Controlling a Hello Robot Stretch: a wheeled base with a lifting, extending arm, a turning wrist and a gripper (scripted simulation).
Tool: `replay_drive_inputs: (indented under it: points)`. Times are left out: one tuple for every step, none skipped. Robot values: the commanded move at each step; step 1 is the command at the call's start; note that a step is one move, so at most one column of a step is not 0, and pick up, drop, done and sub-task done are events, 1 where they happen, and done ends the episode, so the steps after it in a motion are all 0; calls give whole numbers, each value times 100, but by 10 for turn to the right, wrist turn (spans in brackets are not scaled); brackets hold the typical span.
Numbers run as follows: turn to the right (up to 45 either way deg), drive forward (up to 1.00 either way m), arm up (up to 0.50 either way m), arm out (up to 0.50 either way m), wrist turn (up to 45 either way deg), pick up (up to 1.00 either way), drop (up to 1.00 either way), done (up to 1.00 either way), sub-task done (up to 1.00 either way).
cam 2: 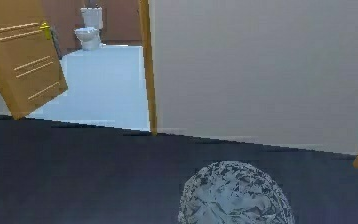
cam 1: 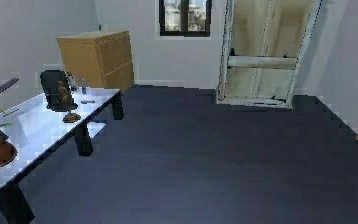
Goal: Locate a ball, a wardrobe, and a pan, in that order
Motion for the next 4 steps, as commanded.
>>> replay_drive_inputs:
  points:
    - [0, 20, 0, 0, 0, 0, 0, 0, 0]
    - [390, 0, 0, 0, 0, 0, 0, 0, 0]
    - [0, 100, 0, 0, 0, 0, 0, 0, 0]
    - [30, 0, 0, 0, 0, 0, 0, 0, 0]
